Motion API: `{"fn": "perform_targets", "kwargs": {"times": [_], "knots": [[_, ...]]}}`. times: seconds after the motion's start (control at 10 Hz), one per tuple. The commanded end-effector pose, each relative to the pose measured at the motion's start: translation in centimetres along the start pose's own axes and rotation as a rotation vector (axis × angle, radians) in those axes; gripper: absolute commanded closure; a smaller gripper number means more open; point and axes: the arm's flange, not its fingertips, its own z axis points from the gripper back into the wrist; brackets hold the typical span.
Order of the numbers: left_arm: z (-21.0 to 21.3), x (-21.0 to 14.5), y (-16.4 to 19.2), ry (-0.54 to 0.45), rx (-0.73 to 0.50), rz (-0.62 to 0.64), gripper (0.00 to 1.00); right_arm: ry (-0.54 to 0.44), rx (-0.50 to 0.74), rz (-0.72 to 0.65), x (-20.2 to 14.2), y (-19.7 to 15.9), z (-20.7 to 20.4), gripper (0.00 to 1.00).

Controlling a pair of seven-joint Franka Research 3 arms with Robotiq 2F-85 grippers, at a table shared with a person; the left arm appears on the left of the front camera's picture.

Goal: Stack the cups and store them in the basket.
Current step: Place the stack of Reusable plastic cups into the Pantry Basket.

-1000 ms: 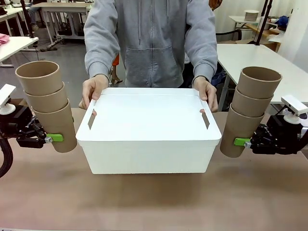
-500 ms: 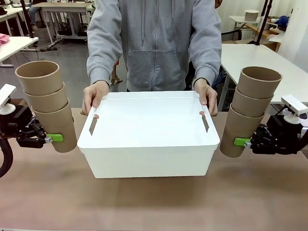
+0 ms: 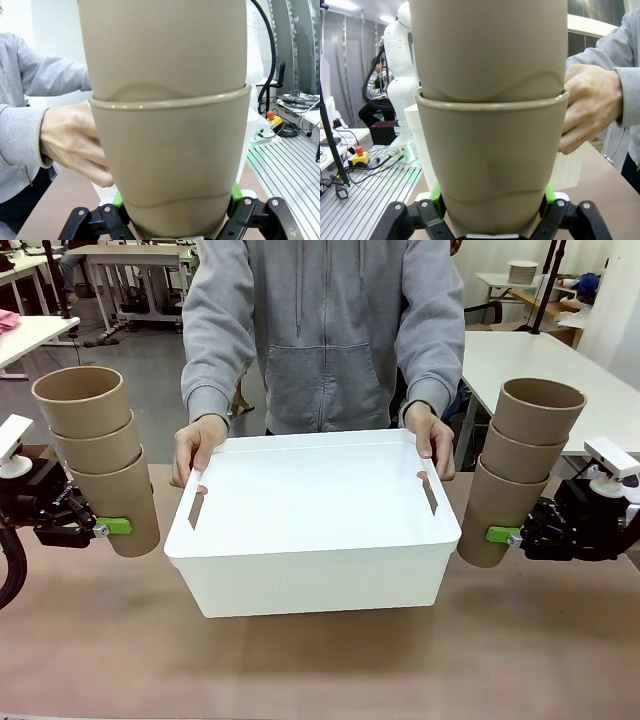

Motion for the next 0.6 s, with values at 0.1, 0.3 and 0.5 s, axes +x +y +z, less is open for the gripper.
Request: {"fn": "perform_targets", "kwargs": {"times": [0.1, 0.3, 0.5], "knots": [[-0.15, 0.28, -0.12, -0.007, -0.005, -0.009, 0.16, -0.003, -0.001, 0.011, 0.41, -0.06, 0.02, 0.16], [-0.15, 0.28, -0.12, -0.007, -0.005, -0.009, 0.16, -0.003, -0.001, 0.011, 0.41, -0.06, 0.02, 0.16], [-0.15, 0.28, -0.12, -0.007, -0.005, -0.009, 0.16, -0.003, -0.001, 0.011, 0.41, -0.06, 0.02, 0.16]]}}
